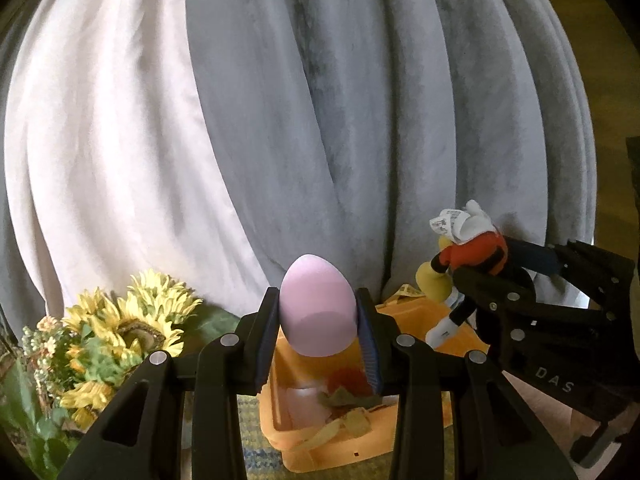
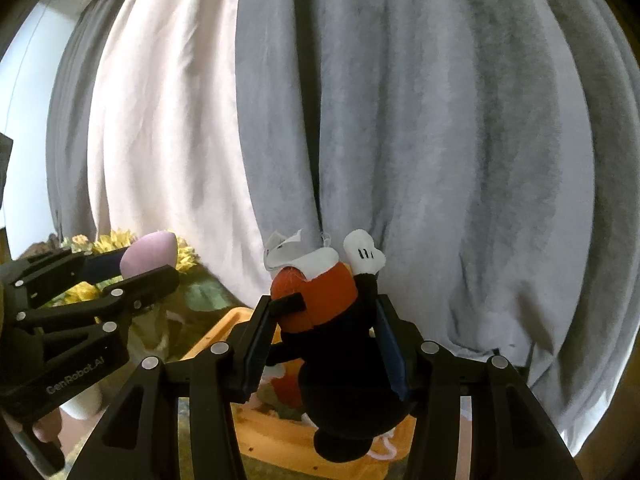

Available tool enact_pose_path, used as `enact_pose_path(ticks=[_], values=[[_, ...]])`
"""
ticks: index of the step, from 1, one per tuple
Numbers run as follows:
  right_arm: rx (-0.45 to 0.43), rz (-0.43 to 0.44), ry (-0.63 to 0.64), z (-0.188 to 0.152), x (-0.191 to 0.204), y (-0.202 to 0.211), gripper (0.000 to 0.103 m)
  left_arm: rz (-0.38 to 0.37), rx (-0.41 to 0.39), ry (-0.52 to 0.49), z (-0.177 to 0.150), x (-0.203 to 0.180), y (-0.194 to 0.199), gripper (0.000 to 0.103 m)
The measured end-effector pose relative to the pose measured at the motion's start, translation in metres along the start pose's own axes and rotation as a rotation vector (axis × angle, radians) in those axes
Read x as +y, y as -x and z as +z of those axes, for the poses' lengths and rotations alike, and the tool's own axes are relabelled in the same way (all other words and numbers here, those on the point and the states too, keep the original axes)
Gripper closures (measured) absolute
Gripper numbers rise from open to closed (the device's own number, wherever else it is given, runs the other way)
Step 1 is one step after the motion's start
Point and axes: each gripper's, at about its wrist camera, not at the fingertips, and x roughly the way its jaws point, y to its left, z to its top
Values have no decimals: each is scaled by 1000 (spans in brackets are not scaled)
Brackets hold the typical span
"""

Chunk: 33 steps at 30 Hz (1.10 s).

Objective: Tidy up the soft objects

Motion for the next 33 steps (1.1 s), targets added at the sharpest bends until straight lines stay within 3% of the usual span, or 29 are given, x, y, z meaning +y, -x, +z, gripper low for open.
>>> enact_pose_path(ticks=[10,19,27,29,33], values=[[140,8,70,-15,-10,-77,52,-5,84,-28,-14,-1,-62,67],[264,70,135,-37,-2,-128,52,-74,236,-9,-39,2,-125,67],[376,120,105,-57,-5,-159,51,-122,338,15,-62,4,-149,66],[395,143,97,-61,-6,-164,48,-114,347,5,-64,3,-152,61],[402,105,95,-66,-8,-167,41,-91,341,-6,-64,4,-152,48]])
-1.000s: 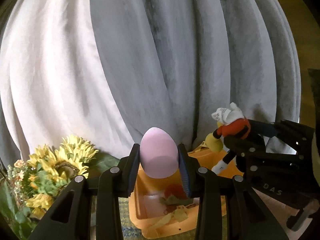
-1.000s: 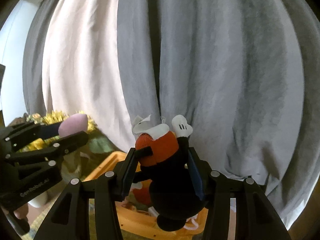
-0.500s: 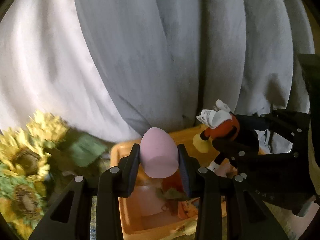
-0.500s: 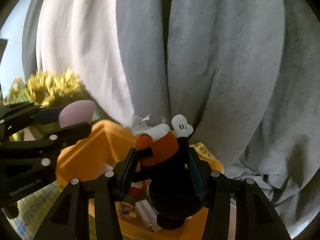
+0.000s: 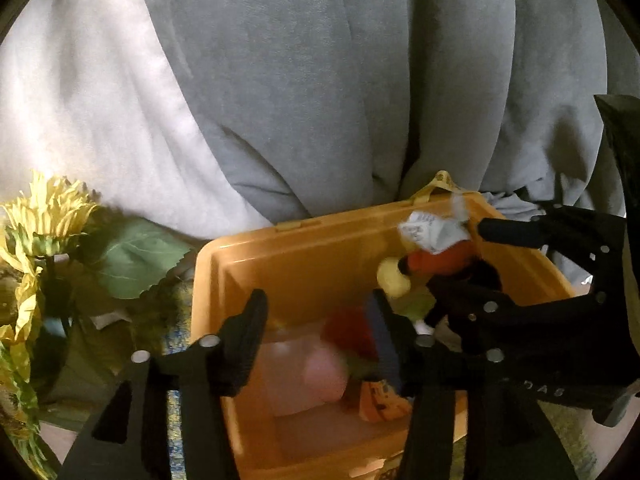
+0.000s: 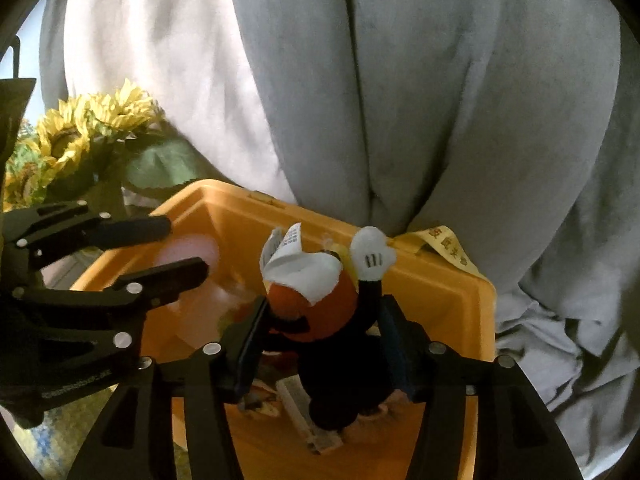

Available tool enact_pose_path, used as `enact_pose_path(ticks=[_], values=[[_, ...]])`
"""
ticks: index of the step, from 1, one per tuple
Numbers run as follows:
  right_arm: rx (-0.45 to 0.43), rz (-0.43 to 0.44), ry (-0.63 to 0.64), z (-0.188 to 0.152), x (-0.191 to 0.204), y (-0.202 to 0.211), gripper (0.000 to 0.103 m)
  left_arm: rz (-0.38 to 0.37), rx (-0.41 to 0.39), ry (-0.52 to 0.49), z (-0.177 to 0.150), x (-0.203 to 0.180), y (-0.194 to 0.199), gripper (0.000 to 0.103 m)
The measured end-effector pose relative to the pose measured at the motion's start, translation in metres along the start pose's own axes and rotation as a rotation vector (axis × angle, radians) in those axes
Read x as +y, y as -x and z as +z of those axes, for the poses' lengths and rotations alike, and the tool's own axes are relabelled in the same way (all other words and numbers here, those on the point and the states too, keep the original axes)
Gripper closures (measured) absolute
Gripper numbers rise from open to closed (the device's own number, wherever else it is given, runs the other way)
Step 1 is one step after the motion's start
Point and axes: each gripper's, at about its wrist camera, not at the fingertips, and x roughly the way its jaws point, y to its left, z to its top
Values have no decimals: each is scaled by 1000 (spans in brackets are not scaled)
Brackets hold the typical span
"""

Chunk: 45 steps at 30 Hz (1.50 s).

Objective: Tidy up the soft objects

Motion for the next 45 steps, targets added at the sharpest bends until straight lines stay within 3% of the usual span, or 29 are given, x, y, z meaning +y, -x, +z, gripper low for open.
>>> enact_pose_path(ticks=[5,10,14,22,26,35,45], values=[[-5,-24,-36,-4,-7,4,37,5,1,4,0,-1,5,37],[-41,-66,-91,-9,-11,22,30,40,-26,14,-3,-2,24,36],[-86,-106,-131,-16,-8,48,29,83,-78,35,-6,-3,55,32],[-212,-188,-247,-36,4,125,18,141,-187,65,-21,-7,130,22],[-261,-217,-276,-48,14,161,10,178,-245,66,-33,-13,172,18],[-333,-246,-305,-77,49,230,8,185,-293,122,-74,-15,243,3],[-347,-276,-351,-117,94,278,8,197,-349,71,-119,-15,300,0]])
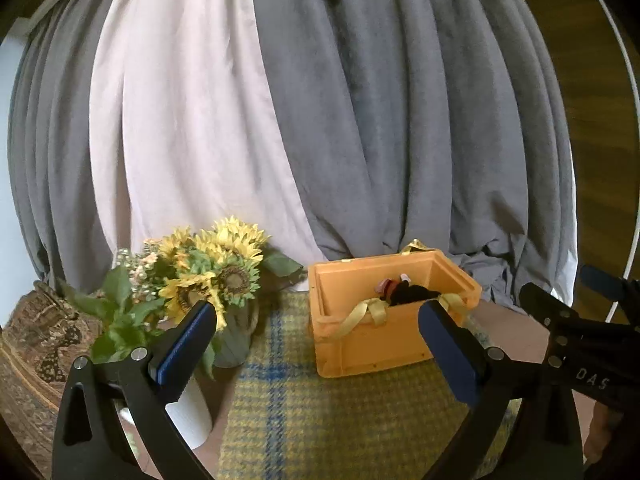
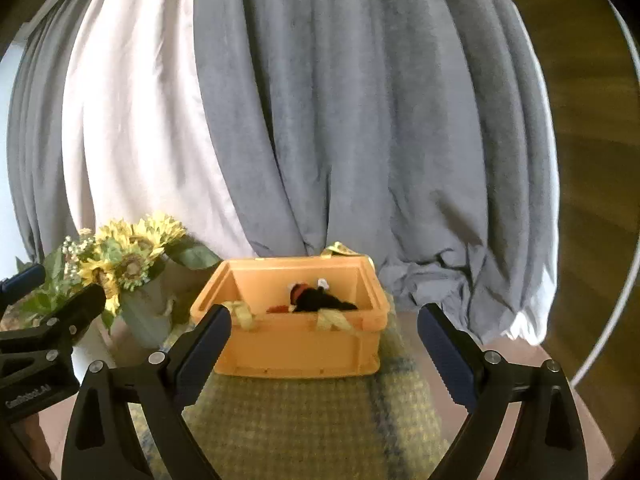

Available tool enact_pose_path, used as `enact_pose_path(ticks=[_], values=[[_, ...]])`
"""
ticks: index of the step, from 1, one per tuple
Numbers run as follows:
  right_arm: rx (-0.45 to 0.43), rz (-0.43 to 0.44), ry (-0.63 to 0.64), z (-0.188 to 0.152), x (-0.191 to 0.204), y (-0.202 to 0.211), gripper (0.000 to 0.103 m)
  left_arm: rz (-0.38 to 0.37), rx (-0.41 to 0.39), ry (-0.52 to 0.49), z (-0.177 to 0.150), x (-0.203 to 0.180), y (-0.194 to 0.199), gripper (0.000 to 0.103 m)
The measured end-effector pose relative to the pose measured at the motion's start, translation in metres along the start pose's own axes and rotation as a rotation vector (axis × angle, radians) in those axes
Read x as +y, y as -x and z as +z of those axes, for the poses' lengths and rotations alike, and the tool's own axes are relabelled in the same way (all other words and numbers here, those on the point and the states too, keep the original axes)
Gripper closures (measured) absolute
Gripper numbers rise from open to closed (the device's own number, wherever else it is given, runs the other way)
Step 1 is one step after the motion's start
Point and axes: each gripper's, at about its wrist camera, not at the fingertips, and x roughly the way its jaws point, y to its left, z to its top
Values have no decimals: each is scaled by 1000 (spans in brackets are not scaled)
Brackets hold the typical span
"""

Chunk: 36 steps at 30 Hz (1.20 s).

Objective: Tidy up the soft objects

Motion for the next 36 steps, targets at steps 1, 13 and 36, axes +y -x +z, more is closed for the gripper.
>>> enact_pose_path(ticks=[1,13,36], values=[[-2,-4,-3,-2,1,5,8,3,-1,-4,-2,0,5,0],[-46,-28,20,-19,0,73,8,8,-13,13,-23,-7,71,0],[-35,-7,15,-68,-19,196,8,-1,-20,1,-66,-28,191,0]])
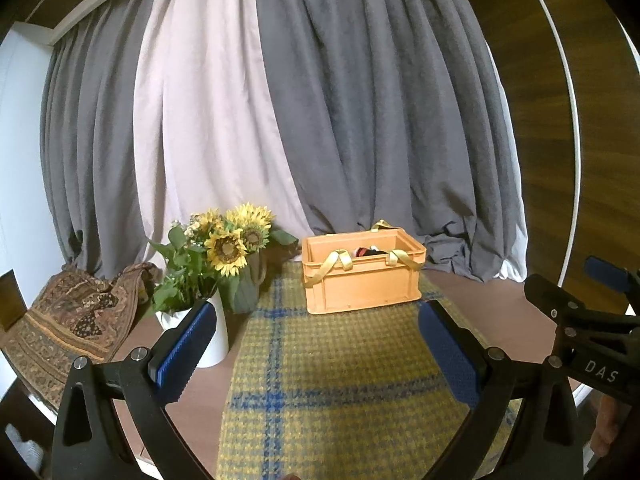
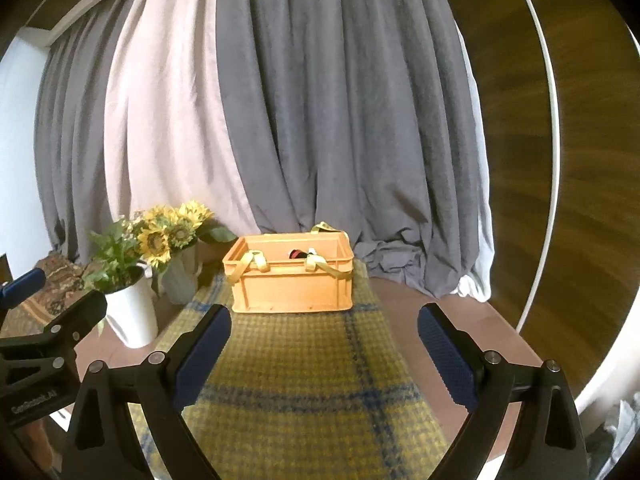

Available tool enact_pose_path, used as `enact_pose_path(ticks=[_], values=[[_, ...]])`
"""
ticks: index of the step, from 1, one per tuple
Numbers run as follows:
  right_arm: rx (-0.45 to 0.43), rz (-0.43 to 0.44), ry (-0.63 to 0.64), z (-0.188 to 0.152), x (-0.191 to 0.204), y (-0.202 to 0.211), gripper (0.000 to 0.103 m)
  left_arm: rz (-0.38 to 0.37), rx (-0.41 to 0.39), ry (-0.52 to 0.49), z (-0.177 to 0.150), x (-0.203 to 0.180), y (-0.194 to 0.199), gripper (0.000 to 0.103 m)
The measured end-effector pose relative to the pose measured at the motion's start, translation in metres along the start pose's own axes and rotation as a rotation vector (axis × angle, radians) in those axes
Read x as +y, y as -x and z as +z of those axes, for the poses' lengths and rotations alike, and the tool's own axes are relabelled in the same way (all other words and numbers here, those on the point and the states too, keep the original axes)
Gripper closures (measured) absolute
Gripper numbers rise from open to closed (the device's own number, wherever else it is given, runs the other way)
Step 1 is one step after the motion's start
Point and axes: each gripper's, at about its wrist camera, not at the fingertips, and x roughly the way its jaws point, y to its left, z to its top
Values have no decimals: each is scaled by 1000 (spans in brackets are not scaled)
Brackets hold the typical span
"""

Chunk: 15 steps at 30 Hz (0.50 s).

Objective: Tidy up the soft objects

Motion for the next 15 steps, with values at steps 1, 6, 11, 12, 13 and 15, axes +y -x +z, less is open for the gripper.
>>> enact_pose_path(ticks=[1,6,11,12,13,15], values=[[0,0,1,-1,0,4,8,-1,-1,-2,-1,-1,4,0],[-3,2,-3,-5,-1,19,8,-6,-10,-7,-4,-3,20,0],[-5,3,-4,-7,-2,29,8,-8,-17,-10,-5,-4,29,0],[-5,4,-4,-7,-3,30,8,-5,-18,-11,-5,-4,31,0],[-6,4,-4,-7,-3,32,8,-5,-21,-11,-5,-4,32,0],[-7,8,-4,-8,-2,35,8,-5,-24,-10,-5,-3,35,0]])
